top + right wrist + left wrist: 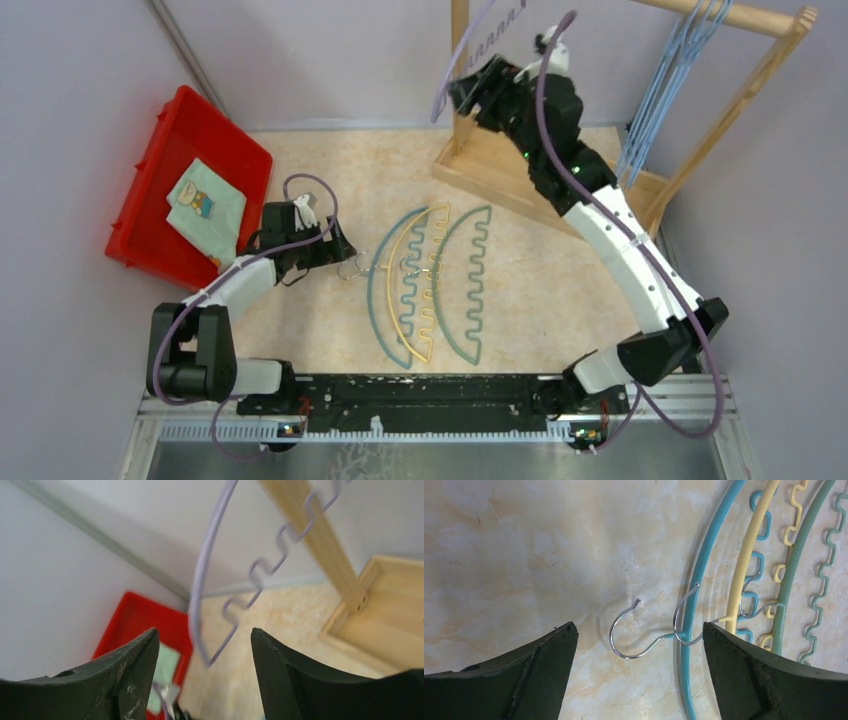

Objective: Organize the hangers

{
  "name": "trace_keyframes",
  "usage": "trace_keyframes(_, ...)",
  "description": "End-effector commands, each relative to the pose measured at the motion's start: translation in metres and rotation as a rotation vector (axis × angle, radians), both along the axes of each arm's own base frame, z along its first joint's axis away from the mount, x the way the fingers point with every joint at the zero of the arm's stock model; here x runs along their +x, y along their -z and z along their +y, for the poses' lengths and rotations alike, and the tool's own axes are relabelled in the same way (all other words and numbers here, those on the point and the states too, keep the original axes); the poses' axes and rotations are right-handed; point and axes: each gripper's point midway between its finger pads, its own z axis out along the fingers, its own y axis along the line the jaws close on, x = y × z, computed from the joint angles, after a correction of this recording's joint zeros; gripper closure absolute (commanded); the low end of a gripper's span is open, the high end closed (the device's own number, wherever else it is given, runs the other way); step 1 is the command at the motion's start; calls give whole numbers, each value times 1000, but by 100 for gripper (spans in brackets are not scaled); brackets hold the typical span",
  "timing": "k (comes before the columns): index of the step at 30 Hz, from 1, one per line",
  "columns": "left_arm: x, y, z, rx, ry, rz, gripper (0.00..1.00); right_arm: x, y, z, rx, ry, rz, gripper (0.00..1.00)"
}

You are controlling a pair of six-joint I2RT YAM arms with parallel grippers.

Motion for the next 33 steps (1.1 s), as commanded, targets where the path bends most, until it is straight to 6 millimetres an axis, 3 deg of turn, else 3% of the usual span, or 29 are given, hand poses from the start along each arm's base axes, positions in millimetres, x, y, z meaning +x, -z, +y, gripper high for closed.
trace_keyframes(1, 4, -7, 3, 5, -4, -31, 0, -63, 71, 28, -336, -64, 113, 32)
trace_keyframes(7, 3, -5, 3, 9, -3, -26, 1, -137, 195, 50, -509, -170, 346, 34)
trace_keyframes(13, 2, -4, 1, 0, 3, -20, 0, -184, 311, 55, -720, -285, 543, 38)
trace_keyframes(15, 2, -4, 1, -3, 1, -18, 0, -194, 341, 58, -784, -331, 599, 39)
trace_keyframes(18, 1, -3, 1, -4, 1, -17, 0, -206, 371, 69, -826, -401, 630, 39)
trace_keyframes(24, 1, -4, 1, -4, 1, -17, 1, -219, 422, 73, -861, -459, 716, 44)
trace_keyframes(33, 1, -1, 0, -2, 7, -11, 0, -223, 449, 79, -875, -502, 745, 52)
